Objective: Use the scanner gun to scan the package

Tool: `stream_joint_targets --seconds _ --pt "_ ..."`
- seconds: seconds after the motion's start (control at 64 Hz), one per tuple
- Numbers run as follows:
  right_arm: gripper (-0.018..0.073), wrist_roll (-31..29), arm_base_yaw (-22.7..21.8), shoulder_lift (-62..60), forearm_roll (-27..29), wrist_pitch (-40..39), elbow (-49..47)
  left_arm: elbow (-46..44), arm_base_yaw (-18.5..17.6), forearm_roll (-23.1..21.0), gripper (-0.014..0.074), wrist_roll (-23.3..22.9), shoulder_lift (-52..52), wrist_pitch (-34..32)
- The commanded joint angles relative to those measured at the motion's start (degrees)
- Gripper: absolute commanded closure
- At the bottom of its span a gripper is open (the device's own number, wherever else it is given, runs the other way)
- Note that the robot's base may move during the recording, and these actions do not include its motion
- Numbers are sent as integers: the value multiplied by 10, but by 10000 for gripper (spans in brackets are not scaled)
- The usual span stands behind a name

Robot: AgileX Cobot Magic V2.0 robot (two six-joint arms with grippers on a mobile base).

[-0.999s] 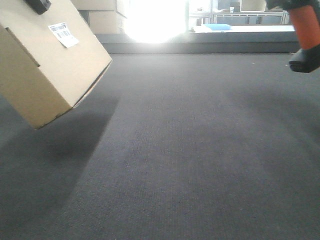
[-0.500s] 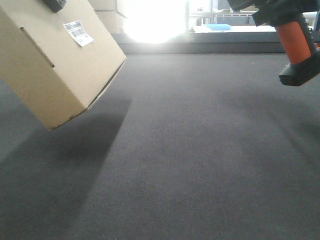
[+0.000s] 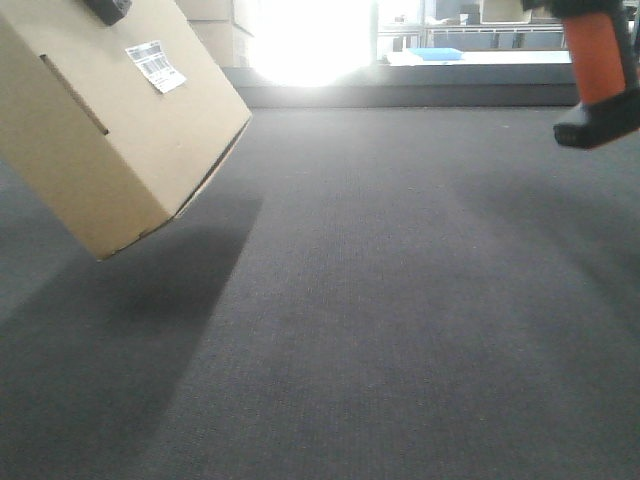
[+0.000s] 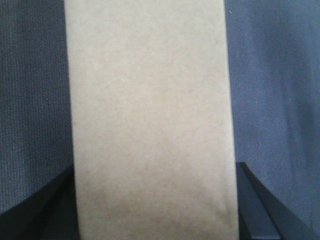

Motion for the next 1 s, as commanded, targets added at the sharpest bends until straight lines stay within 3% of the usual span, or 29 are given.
stream_joint_targets --seconds 0.0,0.187,0.375,0.593,0.687,0.843,0.984 --pt "713 -2 -1 -31 63 -40 -8 -1 -3 -7 707 3 -8 -8" --pt "713 -2 -3 -60 170 -43 0 -1 -3 -7 707 3 -8 -8" --pt "713 3 -3 -62 170 -55 25 -1 -3 -7 707 3 -8 -8" --pt "717 96 -3 -62 168 -145 81 -1 -3 -7 707 3 -8 -8" --pt "717 138 -3 -61 124 -162 99 -1 -3 -7 707 3 -8 -8" --pt "717 307 -3 -59 -37 -205 132 -1 -3 -7 707 3 -8 -8" --pt "717 328 -3 -36 -92 -240 143 -1 -3 -7 707 3 -8 -8"
